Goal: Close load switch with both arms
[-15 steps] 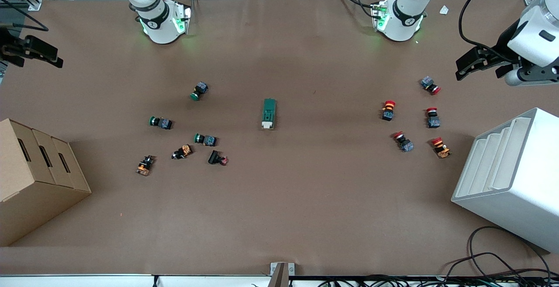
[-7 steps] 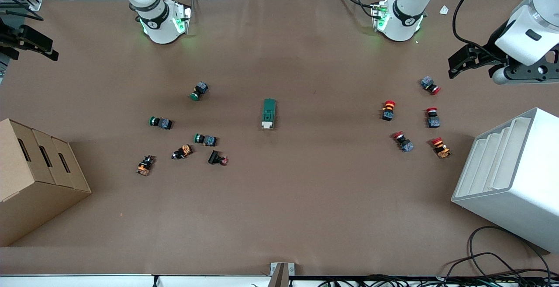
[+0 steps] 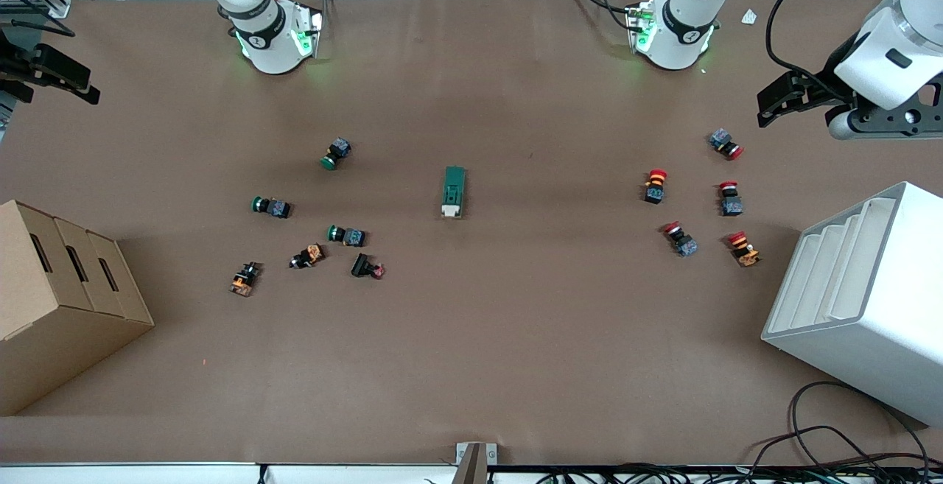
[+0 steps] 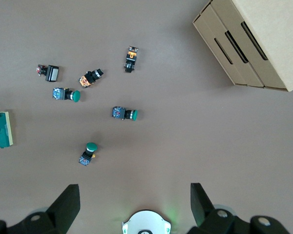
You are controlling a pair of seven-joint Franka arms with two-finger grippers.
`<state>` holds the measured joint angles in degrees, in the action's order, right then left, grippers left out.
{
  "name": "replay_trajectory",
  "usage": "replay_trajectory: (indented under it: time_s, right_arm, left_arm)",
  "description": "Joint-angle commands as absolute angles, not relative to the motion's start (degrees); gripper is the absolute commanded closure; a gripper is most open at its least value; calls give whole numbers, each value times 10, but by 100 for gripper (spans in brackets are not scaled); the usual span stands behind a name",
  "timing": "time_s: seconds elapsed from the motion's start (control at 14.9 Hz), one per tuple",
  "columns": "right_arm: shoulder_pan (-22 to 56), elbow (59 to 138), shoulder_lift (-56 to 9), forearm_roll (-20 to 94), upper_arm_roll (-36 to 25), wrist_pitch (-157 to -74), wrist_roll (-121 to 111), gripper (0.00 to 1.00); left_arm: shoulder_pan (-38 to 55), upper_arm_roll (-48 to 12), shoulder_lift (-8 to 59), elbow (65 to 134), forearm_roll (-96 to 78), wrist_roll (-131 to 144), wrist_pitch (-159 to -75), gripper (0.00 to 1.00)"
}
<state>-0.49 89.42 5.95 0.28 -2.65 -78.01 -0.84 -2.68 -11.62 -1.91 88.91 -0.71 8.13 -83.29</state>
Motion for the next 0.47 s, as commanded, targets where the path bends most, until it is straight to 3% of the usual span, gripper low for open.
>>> replay_trajectory:
  time_s: [0.0,0.4]
  right_arm:
    - [-11,907,75,2,-20,-786,-16,0]
    - [-12,907,75,2,-20,-785,-17,0]
  left_arm:
    - [-31,-112,-29,886,-8,62,-825,0]
    - [-32,-108,-25,871,-2,62,-823,0]
